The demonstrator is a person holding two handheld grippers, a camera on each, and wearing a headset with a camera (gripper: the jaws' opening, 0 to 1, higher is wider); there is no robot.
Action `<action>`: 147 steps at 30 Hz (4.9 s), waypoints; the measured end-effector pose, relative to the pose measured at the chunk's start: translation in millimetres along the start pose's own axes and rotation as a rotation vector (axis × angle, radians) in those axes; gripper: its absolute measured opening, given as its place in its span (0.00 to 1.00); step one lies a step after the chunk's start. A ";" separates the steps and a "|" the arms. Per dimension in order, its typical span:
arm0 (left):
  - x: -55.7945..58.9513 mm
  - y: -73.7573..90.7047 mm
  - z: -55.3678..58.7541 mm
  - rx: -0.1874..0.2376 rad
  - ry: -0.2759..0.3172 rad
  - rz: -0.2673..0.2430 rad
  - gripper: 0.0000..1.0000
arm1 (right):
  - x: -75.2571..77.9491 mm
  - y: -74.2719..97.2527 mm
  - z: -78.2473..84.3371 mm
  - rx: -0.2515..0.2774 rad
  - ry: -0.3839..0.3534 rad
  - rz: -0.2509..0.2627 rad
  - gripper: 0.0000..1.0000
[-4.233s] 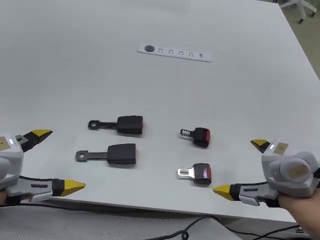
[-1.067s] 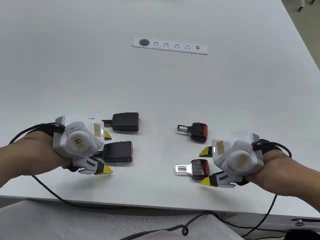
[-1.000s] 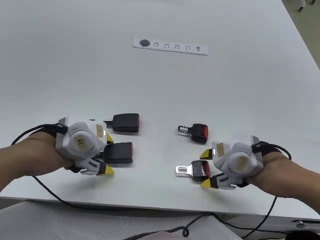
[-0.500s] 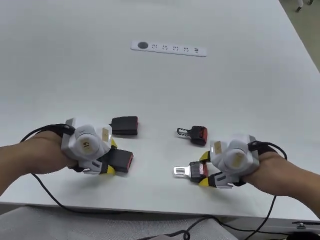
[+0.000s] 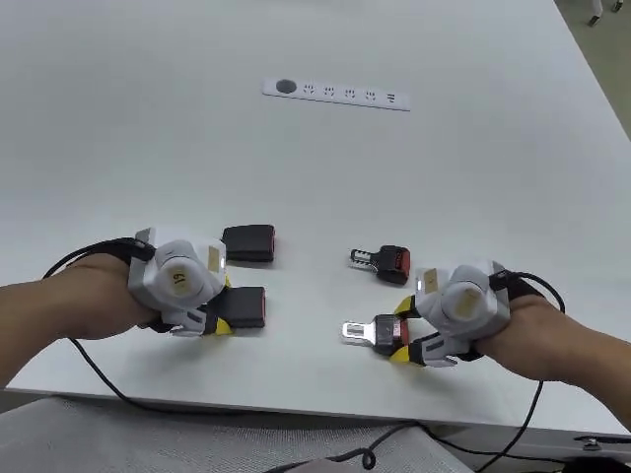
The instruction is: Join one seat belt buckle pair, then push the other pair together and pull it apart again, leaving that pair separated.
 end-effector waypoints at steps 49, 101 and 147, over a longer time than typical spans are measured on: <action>-2.1 -3.4 -6.1 -0.012 -0.117 0.078 0.33 | 10.5 -46.0 -86.8 0.148 -0.035 0.041 0.35; -2.0 -5.3 -6.5 -0.010 -0.103 0.091 0.32 | 12.6 -55.4 -113.8 0.164 0.038 0.037 0.32; -3.1 -4.2 -5.6 -0.014 -0.082 0.084 0.34 | 14.2 -57.9 -116.4 0.132 0.055 0.041 0.35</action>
Point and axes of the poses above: the centre of the closed fingertips' face, and the gripper's own axes: y roughly backward along the fingers, x roughly to its right, z roughly out of its underside, the point moved 6 cm from there along y, roughly backward along the fingers, and after that the axes turned 6 degrees about -z, right-handed, at the moved point
